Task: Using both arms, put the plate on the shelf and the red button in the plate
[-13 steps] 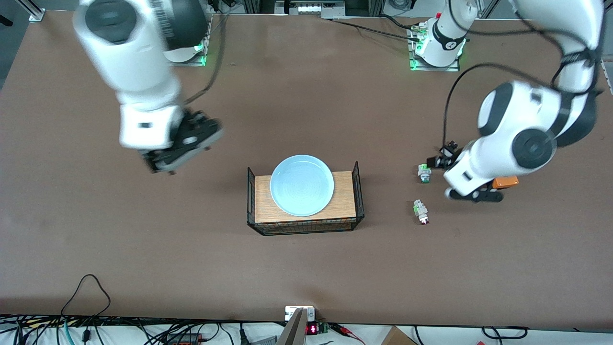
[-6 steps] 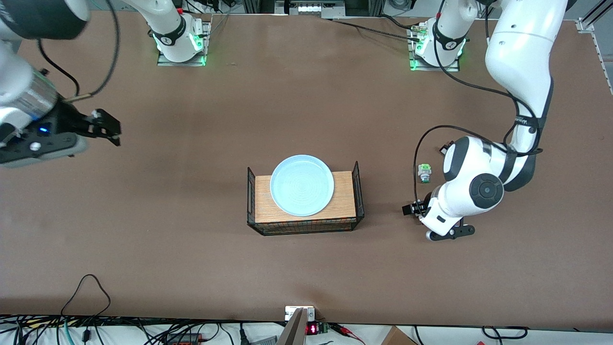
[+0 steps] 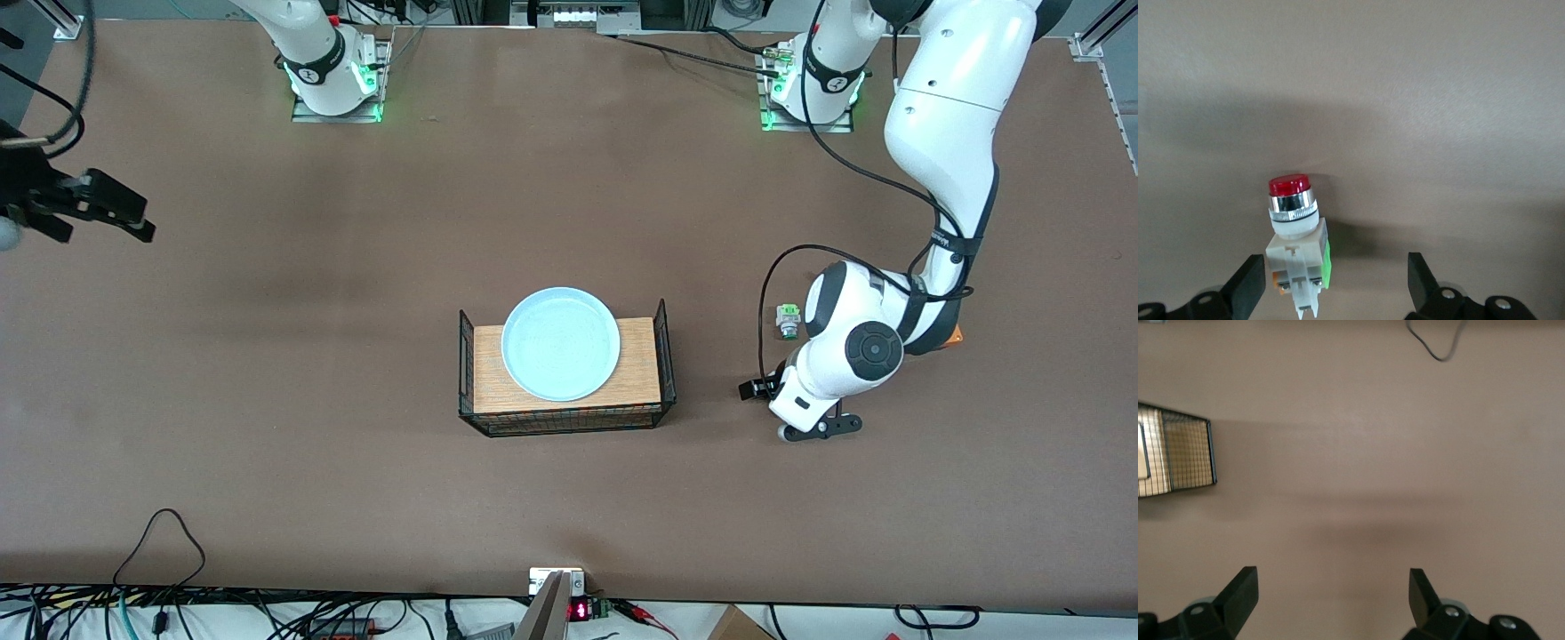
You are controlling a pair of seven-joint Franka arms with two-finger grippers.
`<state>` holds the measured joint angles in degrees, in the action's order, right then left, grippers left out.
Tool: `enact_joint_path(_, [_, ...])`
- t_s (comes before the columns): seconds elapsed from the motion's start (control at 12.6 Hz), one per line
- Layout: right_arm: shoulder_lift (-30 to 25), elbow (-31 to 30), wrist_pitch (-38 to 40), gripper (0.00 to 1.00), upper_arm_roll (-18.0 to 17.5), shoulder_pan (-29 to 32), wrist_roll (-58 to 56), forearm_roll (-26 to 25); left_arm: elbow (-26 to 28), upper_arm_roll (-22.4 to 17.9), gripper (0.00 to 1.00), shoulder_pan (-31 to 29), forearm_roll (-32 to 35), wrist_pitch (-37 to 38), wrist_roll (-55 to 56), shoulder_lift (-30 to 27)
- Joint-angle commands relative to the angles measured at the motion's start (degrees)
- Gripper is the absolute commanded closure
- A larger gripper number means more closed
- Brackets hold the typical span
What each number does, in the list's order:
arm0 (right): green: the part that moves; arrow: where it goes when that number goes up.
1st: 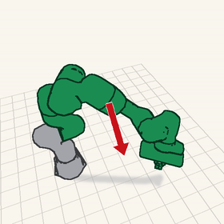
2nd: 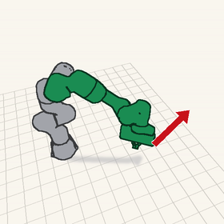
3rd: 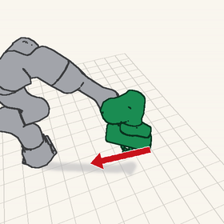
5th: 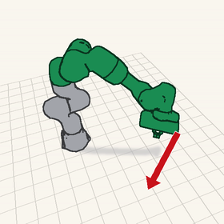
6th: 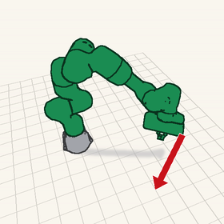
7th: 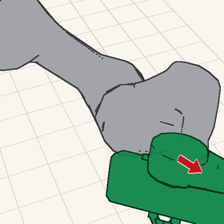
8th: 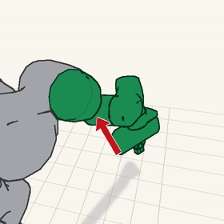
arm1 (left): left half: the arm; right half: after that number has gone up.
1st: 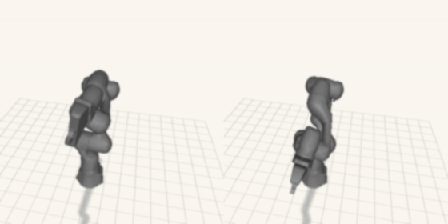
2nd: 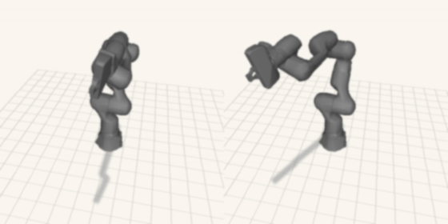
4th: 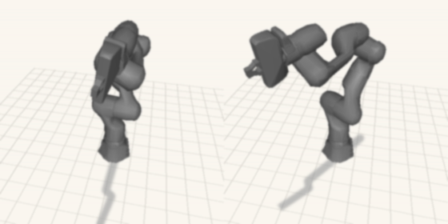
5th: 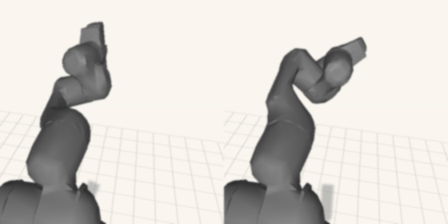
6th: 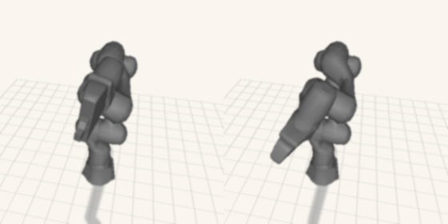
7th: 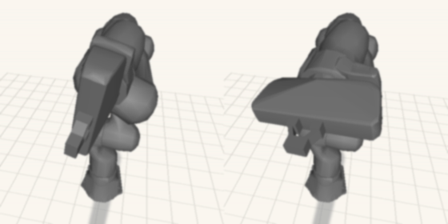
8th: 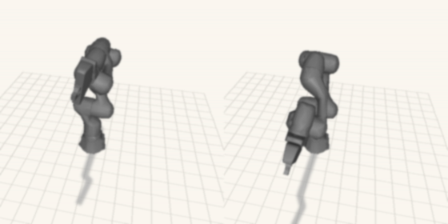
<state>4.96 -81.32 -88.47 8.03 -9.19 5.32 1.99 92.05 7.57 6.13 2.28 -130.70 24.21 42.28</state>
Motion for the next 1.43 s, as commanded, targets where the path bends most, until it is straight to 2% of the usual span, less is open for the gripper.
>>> enact_joint_path(0.0, [-4.16,-10.05,-4.93,0.0,-0.47,1.01,5.31,1.17,0.59,-0.27,0.38,-0.06,1.24,-1.05,0.75,-0.1])
enact_joint_path(0.08, [-5.47,-14.08,-9.31,0.0,-0.55,0.84,5.05,1.08,0.42,-0.62,0.45,-0.15,1.33,-1.14,0.57,-0.01])
enact_joint_path(0.16, [-6.62,-16.82,-11.7,0.0,-0.82,0.49,4.96,1.0,0.33,-1.32,0.46,-0.15,1.33,-1.57,0.14,0.16])
enact_joint_path(0.32, [-7.42,-18.07,-11.29,0.0,-0.99,0.49,3.91,0.56,0.33,-1.68,0.52,-0.15,1.33,-2.28,0.04,0.52])
enact_joint_path(0.48, [-10.48,-21.57,-11.28,0.0,-1.08,0.4,3.91,0.29,0.24,-1.68,0.64,0.02,1.33,-1.93,0.22,0.43])
enact_joint_path(0.56, [-11.28,-22.55,-11.03,0.0,-1.17,0.4,3.82,0.03,0.06,-1.68,0.74,0.2,1.33,-1.67,0.22,0.26])
enact_joint_path(0.72, [-11.03,-22.04,-10.06,0.0,-1.17,0.48,2.77,-0.06,-0.02,-1.68,0.8,0.46,1.33,-0.88,0.39,-0.18])
enact_joint_path(0.8, [-10.68,-21.6,-9.97,0.0,-1.17,0.49,2.76,0.03,-1.33,-1.59,0.8,0.38,1.33,1.21,0.31,-0.53])
enact_joint_path(1.11, [-9.09,-18.08,-6.9,0.0,-1.0,0.66,2.76,-0.06,-10.89,-0.45,0.78,1.42,1.68,19.92,-1.27,-5.54])
enact_joint_path(1.19, [-9.09,-18.17,-6.81,0.0,-1.17,0.49,2.5,-2.67,-13.97,-0.1,0.78,1.78,1.24,24.83,-1.62,-6.85])
enact_joint_path(1.27, [-9.26,-18.25,-6.8,0.0,-1.43,-0.3,2.5,-5.83,-16.17,1.55,0.78,1.78,0.89,29.14,-1.97,-8.26])
enact_joint_path(1.35, [-9.27,-18.26,-7.07,0.0,-1.52,-0.83,2.59,-5.77,-18.46,4.7,0.78,1.61,0.71,31.53,-1.54,-9.31])
